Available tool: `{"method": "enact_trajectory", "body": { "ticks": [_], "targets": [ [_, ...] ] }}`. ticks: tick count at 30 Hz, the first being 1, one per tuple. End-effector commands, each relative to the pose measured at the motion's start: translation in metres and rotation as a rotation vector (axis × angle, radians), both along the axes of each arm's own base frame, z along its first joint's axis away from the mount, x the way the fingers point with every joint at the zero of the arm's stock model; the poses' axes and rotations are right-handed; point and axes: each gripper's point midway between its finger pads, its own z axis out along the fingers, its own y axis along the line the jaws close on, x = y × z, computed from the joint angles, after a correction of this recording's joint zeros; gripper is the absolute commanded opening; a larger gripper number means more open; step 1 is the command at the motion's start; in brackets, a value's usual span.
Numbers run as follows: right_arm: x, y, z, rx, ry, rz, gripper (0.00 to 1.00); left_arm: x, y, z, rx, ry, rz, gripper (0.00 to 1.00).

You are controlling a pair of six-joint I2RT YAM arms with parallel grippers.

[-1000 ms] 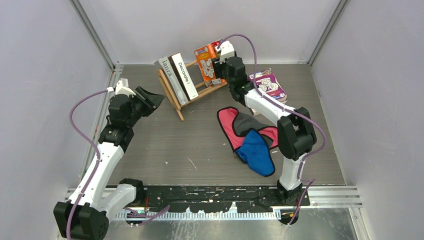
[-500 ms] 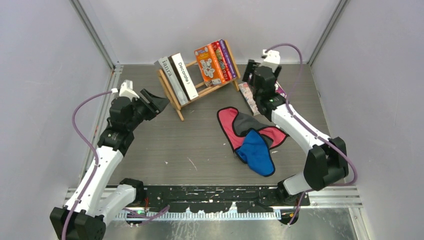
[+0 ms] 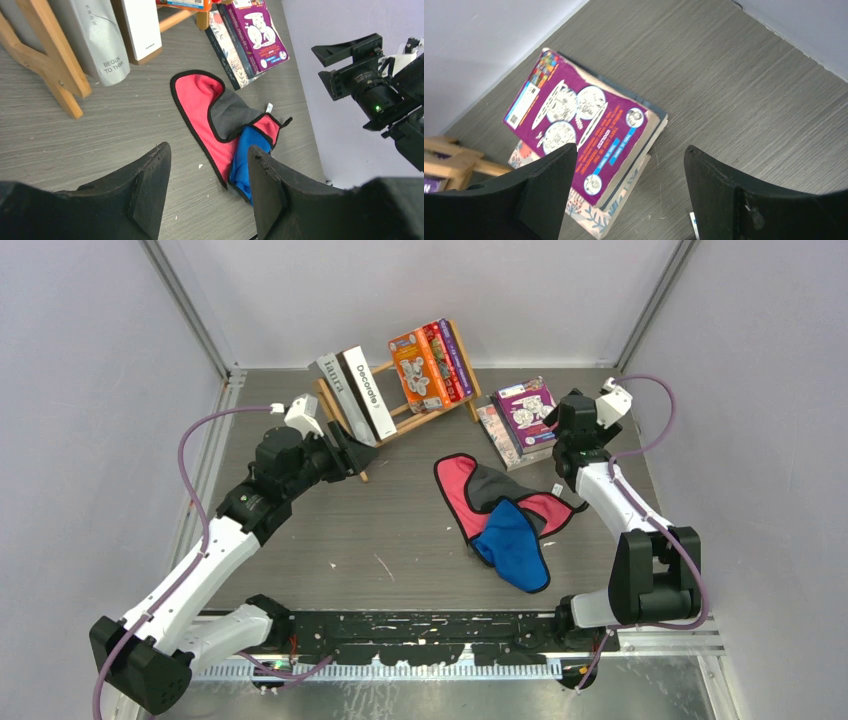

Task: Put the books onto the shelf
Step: Pick up the book from the center of the board.

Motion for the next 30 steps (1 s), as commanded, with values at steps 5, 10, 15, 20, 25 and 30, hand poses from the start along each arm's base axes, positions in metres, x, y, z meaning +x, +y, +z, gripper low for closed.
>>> {"method": "enact_trajectory", "body": {
  "ticks": [5,10,15,20,25,30],
  "targets": [
    [0.029,-0.015,-0.012,0.139,-0.074,-0.04,0.83,0.004,-0.013,0.023,0.005,-0.073,-0.021,0.58],
    [0.046,-0.024,-0.023,0.167,-0.068,-0.026,0.83,0.003,-0.017,0.024,-0.005,-0.076,-0.031,0.58],
    [0.059,-0.032,-0.034,0.175,-0.046,-0.016,0.84,0.004,-0.019,0.025,-0.01,-0.08,-0.035,0.58],
    [0.072,-0.029,-0.04,0.178,-0.035,0.028,0.84,0.004,-0.019,0.025,-0.012,-0.086,-0.031,0.58],
    [0.084,-0.026,-0.045,0.183,-0.025,0.059,0.84,0.005,-0.018,0.027,-0.018,-0.093,-0.025,0.58],
    [0.093,-0.023,-0.056,0.196,-0.006,0.076,0.85,0.005,-0.016,0.028,-0.02,-0.098,-0.013,0.58]
  ]
}}
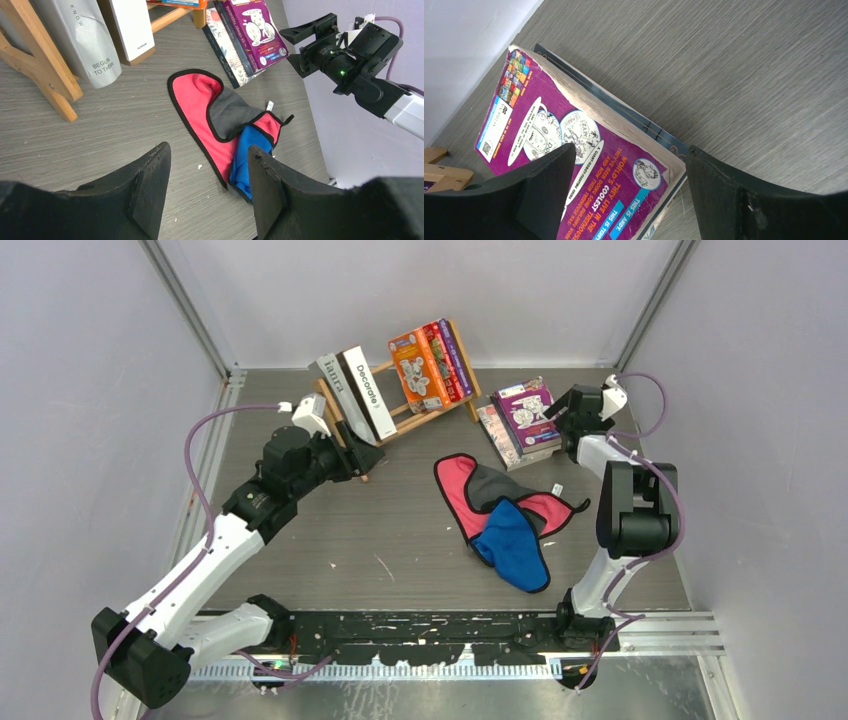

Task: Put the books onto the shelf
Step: Pick up the book from the center of the board.

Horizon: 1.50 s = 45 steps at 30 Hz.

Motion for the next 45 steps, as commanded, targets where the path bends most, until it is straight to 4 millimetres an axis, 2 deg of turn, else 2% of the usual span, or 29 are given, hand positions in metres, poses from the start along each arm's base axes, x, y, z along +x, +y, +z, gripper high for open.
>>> {"method": "enact_trajectory", "body": {
  "ticks": [1,7,11,19,22,31,40,45],
  "targets": [
    [0.023,0.003,0.02,0.002,-0.074,0.033,0.85,0.005,0.0,0.031,-0.047,-0.09,0.016,0.58],
    [0.026,0.008,0.003,0.017,-0.044,0.062,0.86,0.005,0.001,0.029,-0.054,-0.085,0.027,0.58],
    [0.027,0.013,0.001,0.032,-0.04,0.086,0.86,0.004,0.003,0.027,-0.058,-0.082,0.037,0.58],
    [0.022,0.021,0.01,0.058,-0.065,0.118,0.6,0.001,0.005,0.027,-0.068,-0.083,0.045,0.58],
    [0.019,0.023,0.014,0.064,-0.074,0.122,0.56,-0.001,0.007,0.029,-0.07,-0.087,0.044,0.58],
    [0.011,0.027,0.039,0.059,-0.118,0.132,0.54,-0.005,0.008,0.028,-0.078,-0.084,0.043,0.58],
    [0.015,0.04,0.029,0.093,-0.112,0.182,0.56,-0.003,0.007,0.022,-0.081,-0.073,0.048,0.57],
    [0.018,0.05,0.038,0.107,-0.14,0.209,0.56,-0.002,0.007,0.019,-0.078,-0.069,0.049,0.57]
  ]
}}
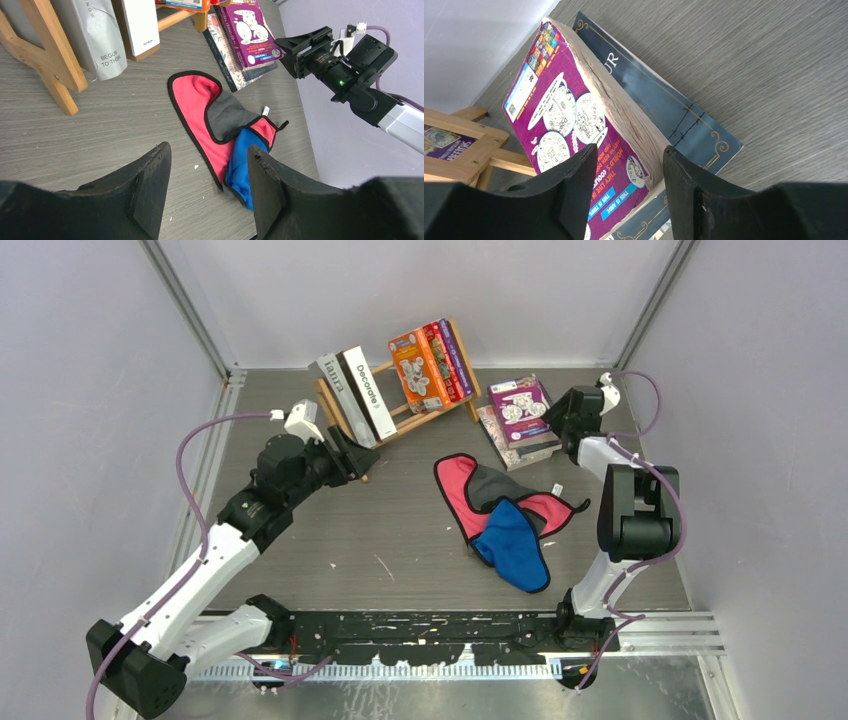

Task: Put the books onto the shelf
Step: Pick up the book from the center of the board.

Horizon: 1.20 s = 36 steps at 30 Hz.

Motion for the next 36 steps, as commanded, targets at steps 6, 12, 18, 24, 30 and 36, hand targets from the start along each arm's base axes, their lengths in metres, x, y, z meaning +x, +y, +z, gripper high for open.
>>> {"method": "enact_trajectory", "body": {
  "ticks": [6,12,18,24,30,36],
  "targets": [
    [0.013,0.026,0.041,0.057,-0.128,0.07,0.57,0.004,-0.002,0.016,-0.037,-0.066,0.006,0.57],
    [0.012,0.039,0.039,0.104,-0.14,0.098,0.57,0.004,-0.001,0.016,-0.038,-0.067,0.007,0.57],
    [0.011,0.057,0.034,0.145,-0.144,0.143,0.56,0.004,-0.001,0.016,-0.039,-0.07,0.008,0.57],
    [0.009,0.064,0.036,0.177,-0.164,0.154,0.54,0.004,-0.002,0.015,-0.04,-0.072,0.007,0.57],
    [0.01,0.084,0.03,0.202,-0.161,0.196,0.52,0.005,-0.002,0.014,-0.037,-0.069,0.008,0.57],
    [0.013,0.095,0.018,0.223,-0.138,0.227,0.44,0.005,-0.002,0.011,-0.034,-0.066,0.006,0.57]
  ]
}}
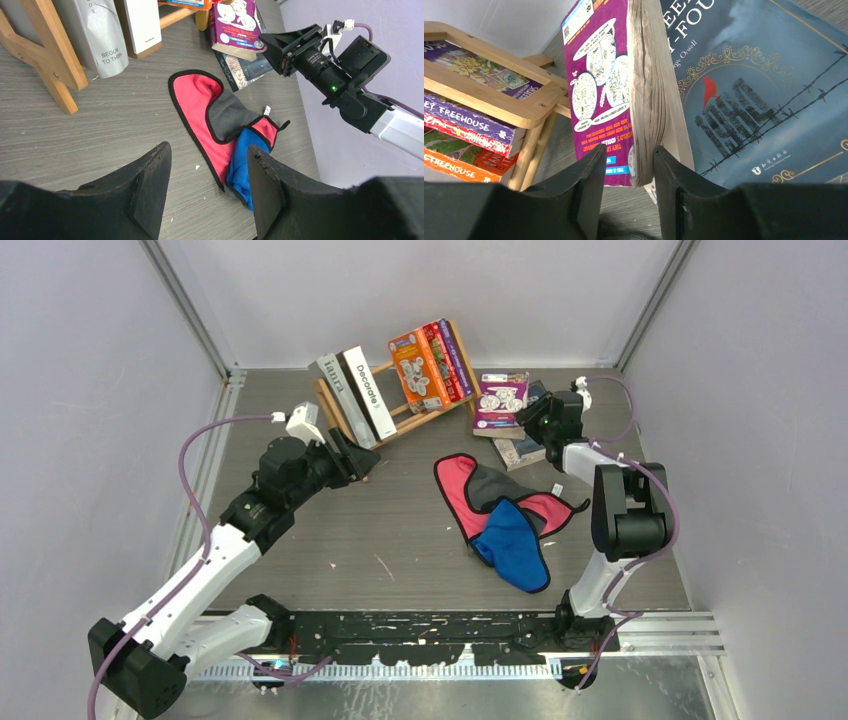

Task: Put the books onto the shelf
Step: Pick up the book from the center of the board.

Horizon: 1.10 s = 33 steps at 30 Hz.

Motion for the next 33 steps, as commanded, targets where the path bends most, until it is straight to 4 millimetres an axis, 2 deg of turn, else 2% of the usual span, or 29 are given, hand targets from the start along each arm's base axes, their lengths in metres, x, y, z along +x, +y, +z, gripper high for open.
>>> {"method": "enact_trajectory", "body": {
  "ticks": [1,6,11,15,21,26,33],
  "targets": [
    [0.012,0.013,0.013,0.031,-0.057,0.04,0.42,0.005,-0.001,0.016,-0.027,-0.068,0.005,0.57],
    [0.01,0.016,-0.006,-0.002,0.011,0.056,0.39,0.005,-0.002,0.016,-0.029,-0.072,0.005,0.57],
    [0.009,0.018,-0.018,-0.013,0.048,0.065,0.17,0.006,-0.003,0.013,-0.03,-0.068,0.006,0.57],
    [0.009,0.017,-0.01,-0.012,0.029,0.058,0.02,0.006,-0.002,0.012,-0.029,-0.064,0.006,0.57],
    [0.0,0.017,0.004,0.003,0.006,0.046,0.01,0.007,0.002,0.013,-0.029,-0.063,0.032,0.57],
    [-0.021,0.018,0.018,0.051,-0.026,0.031,0.01,0.003,0.001,0.011,-0.047,-0.048,0.025,0.58],
    [-0.054,0.012,0.031,0.055,-0.036,0.001,0.01,-0.011,-0.014,0.008,-0.09,-0.018,-0.059,0.59]
  ]
}}
